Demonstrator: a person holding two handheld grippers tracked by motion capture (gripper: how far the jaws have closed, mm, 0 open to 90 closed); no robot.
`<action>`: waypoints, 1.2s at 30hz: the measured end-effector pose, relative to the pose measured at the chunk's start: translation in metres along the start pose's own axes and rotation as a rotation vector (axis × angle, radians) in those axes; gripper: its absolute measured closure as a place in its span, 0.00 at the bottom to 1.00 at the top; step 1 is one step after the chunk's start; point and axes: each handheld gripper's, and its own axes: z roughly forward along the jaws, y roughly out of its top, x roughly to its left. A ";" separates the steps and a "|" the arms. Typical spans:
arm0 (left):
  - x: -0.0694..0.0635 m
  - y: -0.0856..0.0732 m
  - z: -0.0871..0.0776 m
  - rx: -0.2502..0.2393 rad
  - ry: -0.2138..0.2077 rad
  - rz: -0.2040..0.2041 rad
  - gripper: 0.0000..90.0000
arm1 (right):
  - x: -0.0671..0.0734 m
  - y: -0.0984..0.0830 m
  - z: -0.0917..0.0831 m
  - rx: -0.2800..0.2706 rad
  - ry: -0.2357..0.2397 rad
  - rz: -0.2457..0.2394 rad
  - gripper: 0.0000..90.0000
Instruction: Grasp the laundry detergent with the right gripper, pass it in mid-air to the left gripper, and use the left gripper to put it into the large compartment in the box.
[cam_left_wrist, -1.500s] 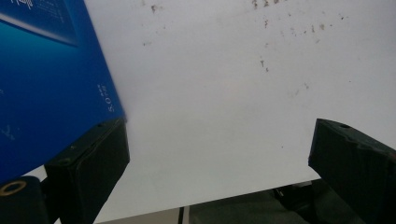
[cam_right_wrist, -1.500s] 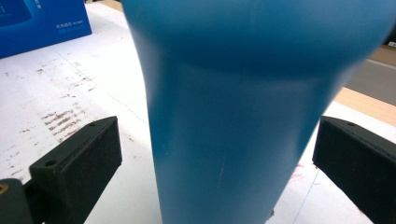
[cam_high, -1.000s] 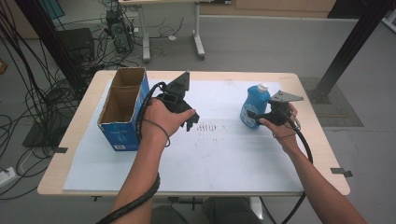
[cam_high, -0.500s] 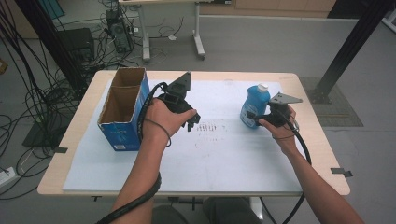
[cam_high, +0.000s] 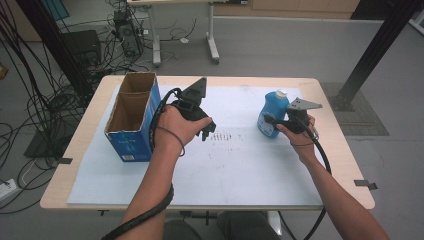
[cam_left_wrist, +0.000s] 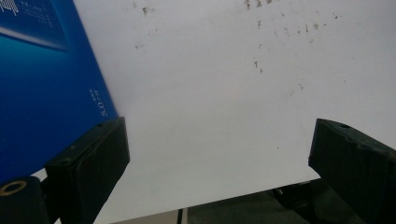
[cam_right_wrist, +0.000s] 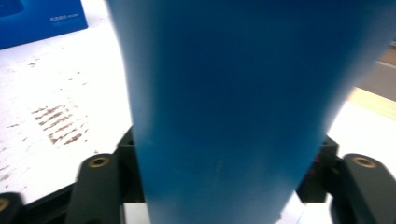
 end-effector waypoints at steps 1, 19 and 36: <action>0.000 0.000 0.000 0.001 0.002 -0.002 0.06 | 0.001 0.000 0.000 0.001 -0.002 -0.003 0.43; 0.001 -0.001 -0.003 -0.009 0.004 -0.003 0.06 | -0.003 0.000 -0.001 0.000 0.020 0.013 0.47; 0.007 -0.005 -0.006 -0.016 0.004 -0.014 0.06 | -0.004 -0.001 -0.001 -0.002 0.024 0.015 0.48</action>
